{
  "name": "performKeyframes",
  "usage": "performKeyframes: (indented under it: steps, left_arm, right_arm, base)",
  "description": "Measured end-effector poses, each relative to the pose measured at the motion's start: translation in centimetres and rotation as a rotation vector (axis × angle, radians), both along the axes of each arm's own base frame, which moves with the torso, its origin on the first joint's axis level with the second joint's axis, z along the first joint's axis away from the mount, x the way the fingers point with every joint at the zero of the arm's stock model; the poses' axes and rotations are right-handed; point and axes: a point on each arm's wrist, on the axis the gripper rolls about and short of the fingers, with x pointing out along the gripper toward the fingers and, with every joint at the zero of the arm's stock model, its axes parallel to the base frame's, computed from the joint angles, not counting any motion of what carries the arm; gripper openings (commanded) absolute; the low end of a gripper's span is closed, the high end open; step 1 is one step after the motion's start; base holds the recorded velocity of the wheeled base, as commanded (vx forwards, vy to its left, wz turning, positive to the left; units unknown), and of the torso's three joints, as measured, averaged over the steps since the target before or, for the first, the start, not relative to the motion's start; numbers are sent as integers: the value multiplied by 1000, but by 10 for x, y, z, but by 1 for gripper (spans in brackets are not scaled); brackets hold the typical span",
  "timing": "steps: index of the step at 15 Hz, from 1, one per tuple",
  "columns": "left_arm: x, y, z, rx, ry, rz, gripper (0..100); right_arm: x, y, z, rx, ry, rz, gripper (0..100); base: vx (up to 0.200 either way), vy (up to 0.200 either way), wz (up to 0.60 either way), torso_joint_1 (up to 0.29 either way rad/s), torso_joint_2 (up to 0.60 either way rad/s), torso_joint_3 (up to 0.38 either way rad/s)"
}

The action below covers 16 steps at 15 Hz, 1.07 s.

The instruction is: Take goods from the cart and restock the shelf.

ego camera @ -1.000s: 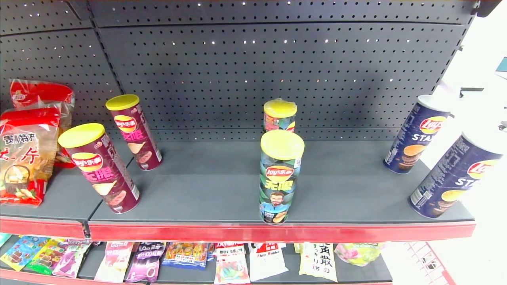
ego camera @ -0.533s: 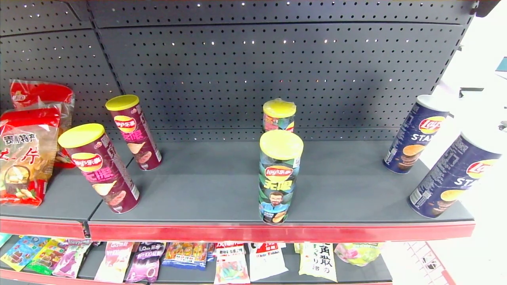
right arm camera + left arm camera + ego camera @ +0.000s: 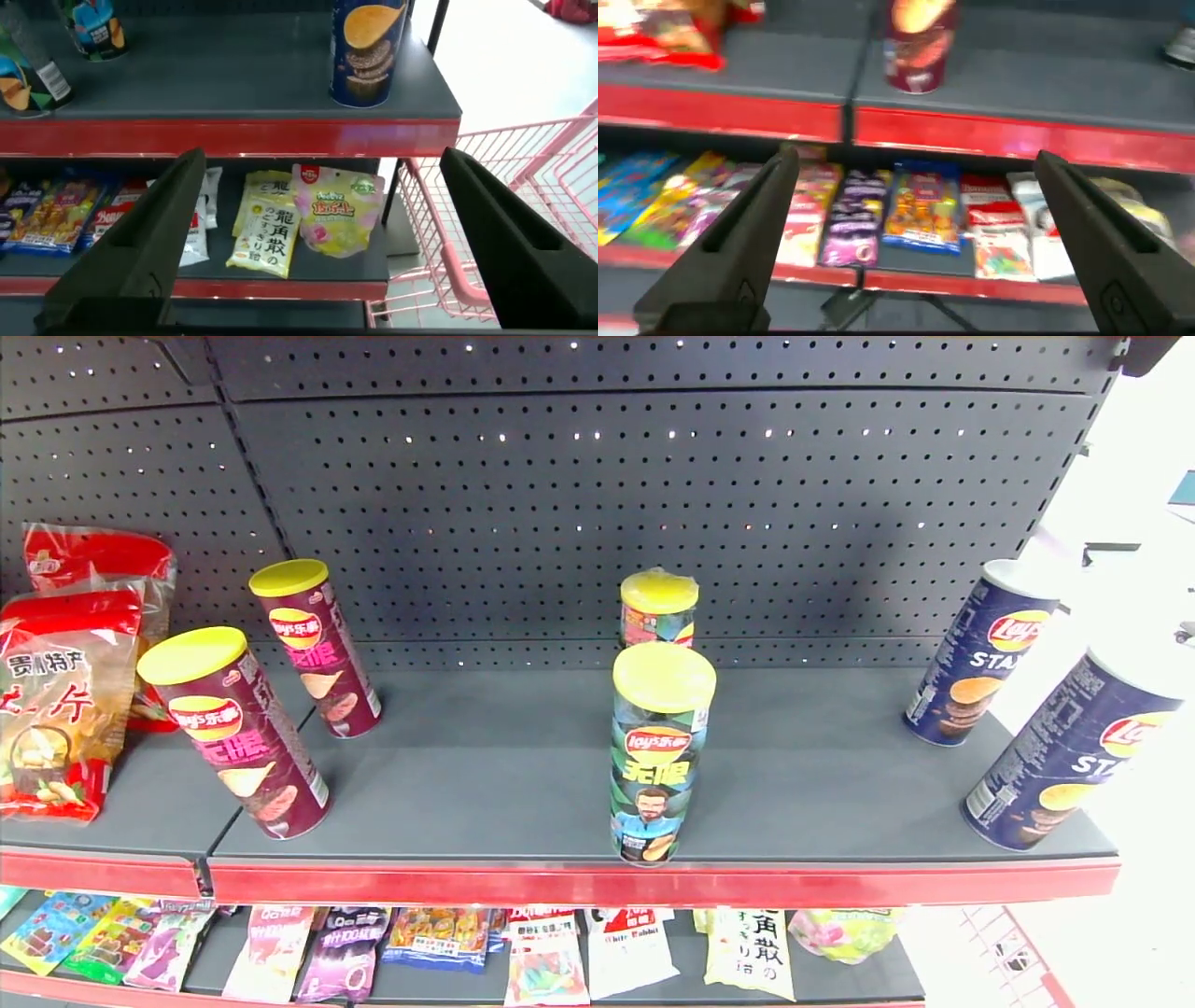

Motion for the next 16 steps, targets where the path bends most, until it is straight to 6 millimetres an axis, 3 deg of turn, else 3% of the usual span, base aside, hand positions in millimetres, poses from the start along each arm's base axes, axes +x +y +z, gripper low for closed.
performKeyframes:
  steps: [7, 16]
  left_arm:
    - [-3, -4, -3, 56, -9, -139, 100]
    - [-7, -4, -4, 60, -71, -118, 100]
  right_arm:
    - [0, 0, -1, -9, 3, -3, 100]
    - [0, 0, -1, -7, 2, -15, 100]
  base:
    - [0, 0, 0, 0, 0, 0]
    - [0, 0, 0, 0, 0, 0]
